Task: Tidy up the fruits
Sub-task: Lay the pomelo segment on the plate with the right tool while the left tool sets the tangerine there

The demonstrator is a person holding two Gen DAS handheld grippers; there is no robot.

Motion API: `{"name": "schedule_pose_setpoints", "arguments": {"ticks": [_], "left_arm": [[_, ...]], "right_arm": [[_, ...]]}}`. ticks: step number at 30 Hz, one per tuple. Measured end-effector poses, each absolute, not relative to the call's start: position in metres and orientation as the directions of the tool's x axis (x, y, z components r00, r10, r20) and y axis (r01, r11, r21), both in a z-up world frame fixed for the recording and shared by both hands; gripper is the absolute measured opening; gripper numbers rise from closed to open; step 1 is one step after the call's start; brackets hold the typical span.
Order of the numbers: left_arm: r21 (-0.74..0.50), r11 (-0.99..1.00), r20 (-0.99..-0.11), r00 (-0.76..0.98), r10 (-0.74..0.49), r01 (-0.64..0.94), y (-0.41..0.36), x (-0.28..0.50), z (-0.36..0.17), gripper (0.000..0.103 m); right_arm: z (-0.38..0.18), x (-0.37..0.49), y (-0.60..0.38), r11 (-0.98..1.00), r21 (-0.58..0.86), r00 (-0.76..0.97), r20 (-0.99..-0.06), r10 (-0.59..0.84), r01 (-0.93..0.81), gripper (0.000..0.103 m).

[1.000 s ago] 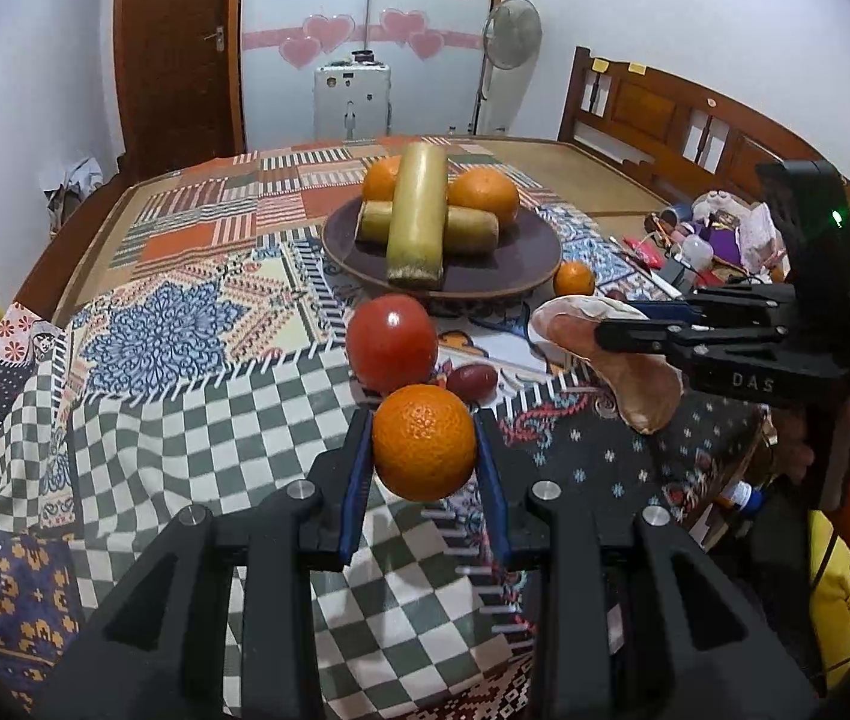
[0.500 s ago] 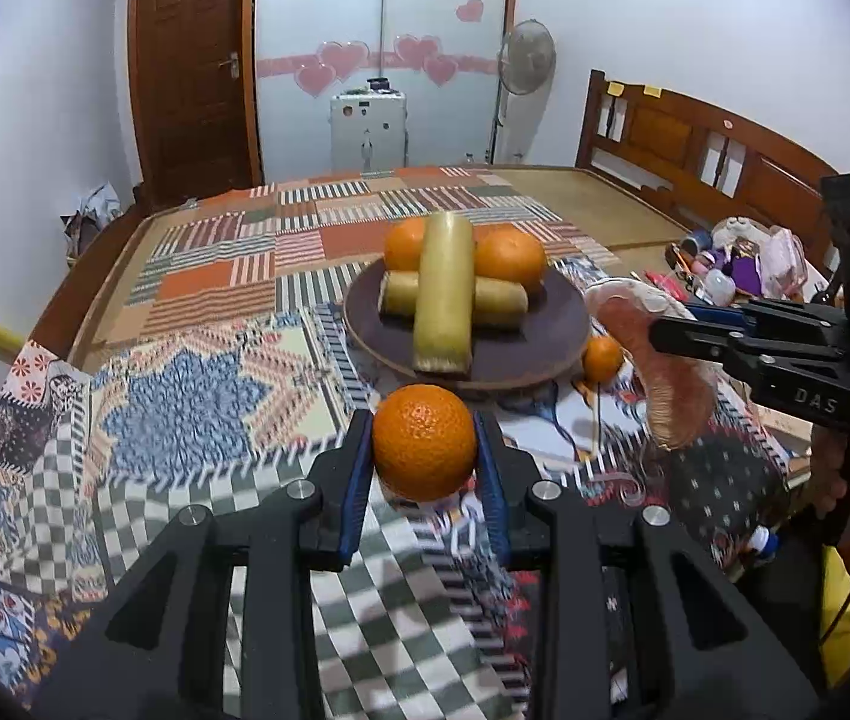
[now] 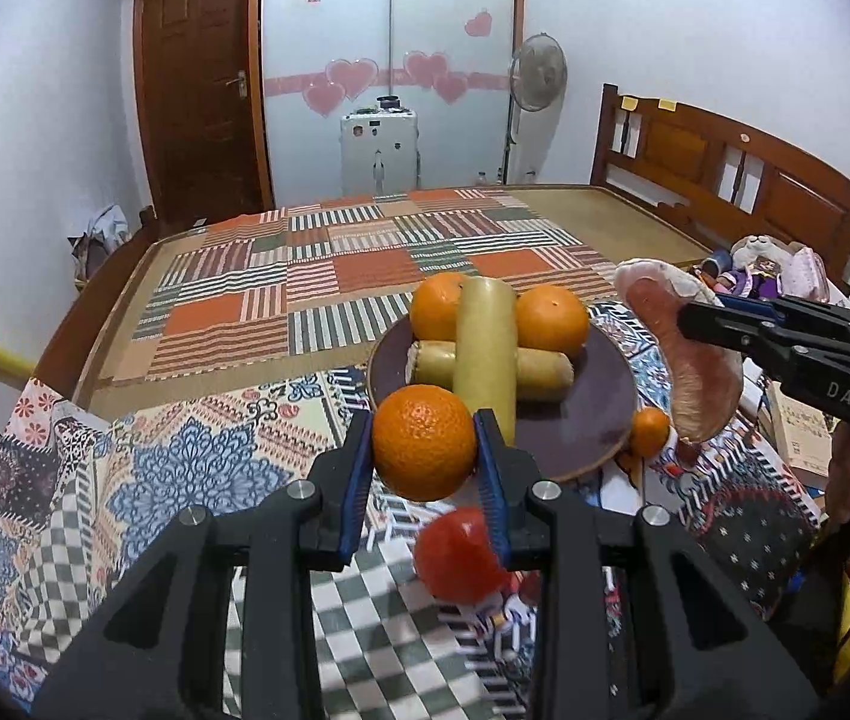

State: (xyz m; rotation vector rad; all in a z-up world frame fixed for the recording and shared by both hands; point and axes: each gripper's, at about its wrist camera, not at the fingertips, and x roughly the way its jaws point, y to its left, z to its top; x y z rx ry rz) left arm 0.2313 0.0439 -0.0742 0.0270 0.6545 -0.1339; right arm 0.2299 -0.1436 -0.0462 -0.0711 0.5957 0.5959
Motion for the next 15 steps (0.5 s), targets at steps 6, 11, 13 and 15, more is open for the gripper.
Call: {"name": "schedule_pose_setpoints", "arguments": {"ticks": [6,11,13,15], "left_arm": [[-0.021,0.991,-0.620,0.776,-0.117,0.133,0.046,0.253,-0.080,0.033],[-0.029,0.991,-0.646,0.754,-0.120,0.134,0.046,0.275,-0.089,0.033],[-0.038,0.990,-0.656,0.743,-0.129,0.138,0.045,0.282,-0.092,0.033],[-0.047,0.989,-0.668,0.732,-0.137,0.142,0.045,0.289,-0.094,0.033]], "right_arm": [[-0.052,0.245,-0.137,0.829,0.107,0.661,-0.552,0.508,-0.548,0.022],[-0.055,0.249,-0.128,0.821,0.104,0.649,-0.560,0.515,-0.561,0.022],[-0.056,0.252,-0.123,0.817,0.098,0.646,-0.563,0.516,-0.568,0.022],[-0.057,0.254,-0.118,0.815,0.088,0.644,-0.566,0.515,-0.573,0.022]]}}
